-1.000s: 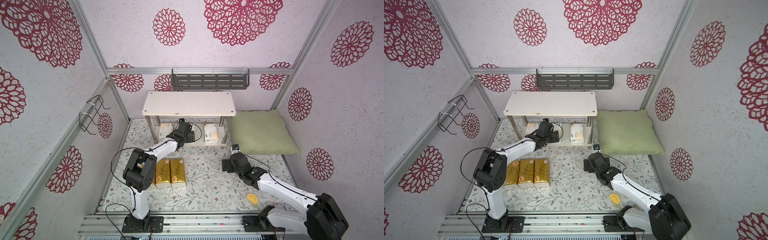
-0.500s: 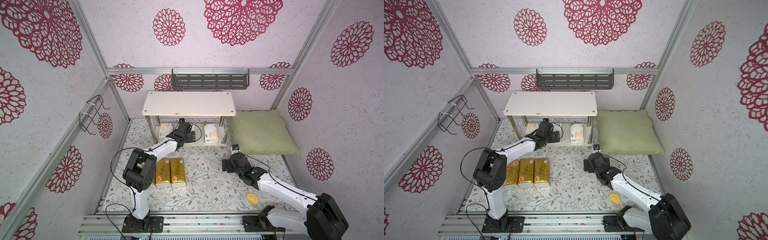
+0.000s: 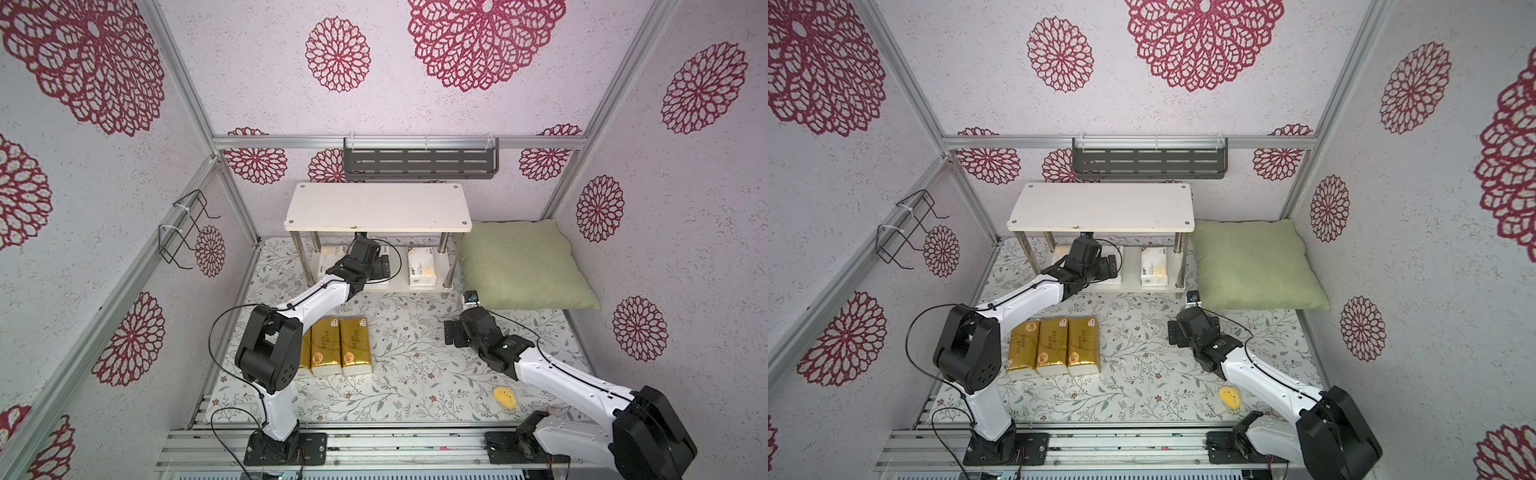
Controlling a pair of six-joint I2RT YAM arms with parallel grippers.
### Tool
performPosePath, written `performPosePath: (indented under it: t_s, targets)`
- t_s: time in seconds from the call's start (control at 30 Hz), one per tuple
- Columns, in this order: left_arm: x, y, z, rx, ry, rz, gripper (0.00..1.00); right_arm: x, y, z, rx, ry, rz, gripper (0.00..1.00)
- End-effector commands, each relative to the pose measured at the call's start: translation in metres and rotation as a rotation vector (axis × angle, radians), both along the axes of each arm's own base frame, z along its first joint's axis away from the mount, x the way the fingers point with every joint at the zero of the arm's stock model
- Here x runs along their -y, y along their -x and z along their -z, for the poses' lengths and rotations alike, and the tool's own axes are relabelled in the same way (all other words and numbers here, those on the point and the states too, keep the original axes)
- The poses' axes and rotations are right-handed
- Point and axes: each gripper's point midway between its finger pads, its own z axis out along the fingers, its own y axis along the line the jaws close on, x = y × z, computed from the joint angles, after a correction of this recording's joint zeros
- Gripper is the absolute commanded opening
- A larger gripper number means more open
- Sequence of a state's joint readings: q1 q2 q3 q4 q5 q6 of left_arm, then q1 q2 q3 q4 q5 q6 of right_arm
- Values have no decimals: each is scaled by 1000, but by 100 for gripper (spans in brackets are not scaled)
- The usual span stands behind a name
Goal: Place the tissue boxes on the shelf by color
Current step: Adjust the box of tissues on the shelf.
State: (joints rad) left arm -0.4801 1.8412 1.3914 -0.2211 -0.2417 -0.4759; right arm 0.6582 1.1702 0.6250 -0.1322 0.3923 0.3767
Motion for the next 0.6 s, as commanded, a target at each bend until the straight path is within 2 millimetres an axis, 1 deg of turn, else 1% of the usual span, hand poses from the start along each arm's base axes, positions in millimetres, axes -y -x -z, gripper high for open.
performPosePath:
  t_s: [0.0, 0.17, 0.3, 0.4, 0.47, 0.57]
  targets:
    - [1, 9, -11, 19, 14, 4, 97, 0, -1, -8, 31, -14, 12, 99]
    - [2, 23, -16, 21, 17, -1, 97, 0, -2, -10, 36, -19, 11, 99]
    - [2, 40, -23, 24, 10, -18, 97, -1, -2, -11, 39, -22, 10, 99]
    - [4, 58, -28, 37, -23, -31, 97, -1, -2, -11, 37, -22, 11, 99]
    - [0, 73, -30, 21, -44, -54, 97, -1, -1, -11, 37, -23, 9, 99]
    - [-10, 99, -23, -29, -89, -78, 97, 1, 0, -13, 42, -18, 12, 99]
